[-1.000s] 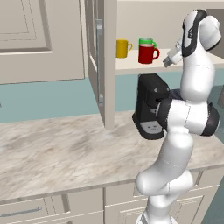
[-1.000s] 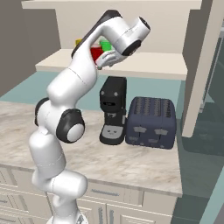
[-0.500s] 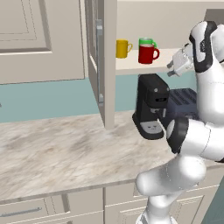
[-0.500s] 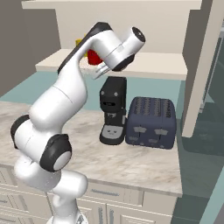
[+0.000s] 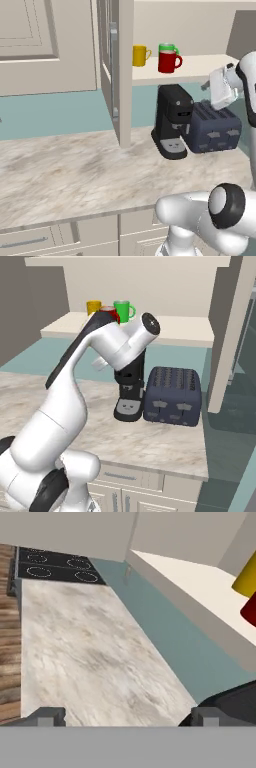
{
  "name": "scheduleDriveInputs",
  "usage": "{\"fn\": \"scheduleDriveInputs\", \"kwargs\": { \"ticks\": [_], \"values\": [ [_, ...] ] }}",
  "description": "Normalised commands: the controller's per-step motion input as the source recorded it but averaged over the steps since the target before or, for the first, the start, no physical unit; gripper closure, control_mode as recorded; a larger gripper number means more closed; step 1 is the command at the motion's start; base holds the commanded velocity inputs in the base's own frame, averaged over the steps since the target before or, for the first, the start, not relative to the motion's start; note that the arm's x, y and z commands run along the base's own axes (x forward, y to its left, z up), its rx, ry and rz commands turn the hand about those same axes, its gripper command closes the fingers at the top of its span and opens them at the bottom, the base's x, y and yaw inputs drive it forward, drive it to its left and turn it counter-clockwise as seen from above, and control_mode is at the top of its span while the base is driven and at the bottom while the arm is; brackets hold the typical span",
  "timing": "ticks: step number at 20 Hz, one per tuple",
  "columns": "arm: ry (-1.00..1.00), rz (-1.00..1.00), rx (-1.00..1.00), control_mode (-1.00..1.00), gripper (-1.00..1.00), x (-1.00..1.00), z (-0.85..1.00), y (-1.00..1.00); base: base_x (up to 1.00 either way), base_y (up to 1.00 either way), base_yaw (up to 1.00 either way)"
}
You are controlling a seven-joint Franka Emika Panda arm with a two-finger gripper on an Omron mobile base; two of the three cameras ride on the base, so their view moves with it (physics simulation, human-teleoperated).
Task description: Pick the mug on the counter and place it in the cabinet with the handle facing the right, like the mugs already inside.
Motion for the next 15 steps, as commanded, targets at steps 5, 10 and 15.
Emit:
{"fn": "scheduleDriveInputs", "kwargs": {
  "ticks": [5, 10, 15],
  "values": [
    [-0.13, 0.0, 0.0, -1.0, -1.0, -0.68, -0.14, 0.09, 0.0, 0.0, 0.0],
    [-0.07, 0.0, -0.04, -1.0, -1.0, -0.55, -0.31, 0.13, 0.0, 0.0, 0.0],
    [-0.01, 0.0, -0.14, -1.0, -1.0, -0.48, -0.45, 0.23, 0.0, 0.0, 0.0]
  ]
}}
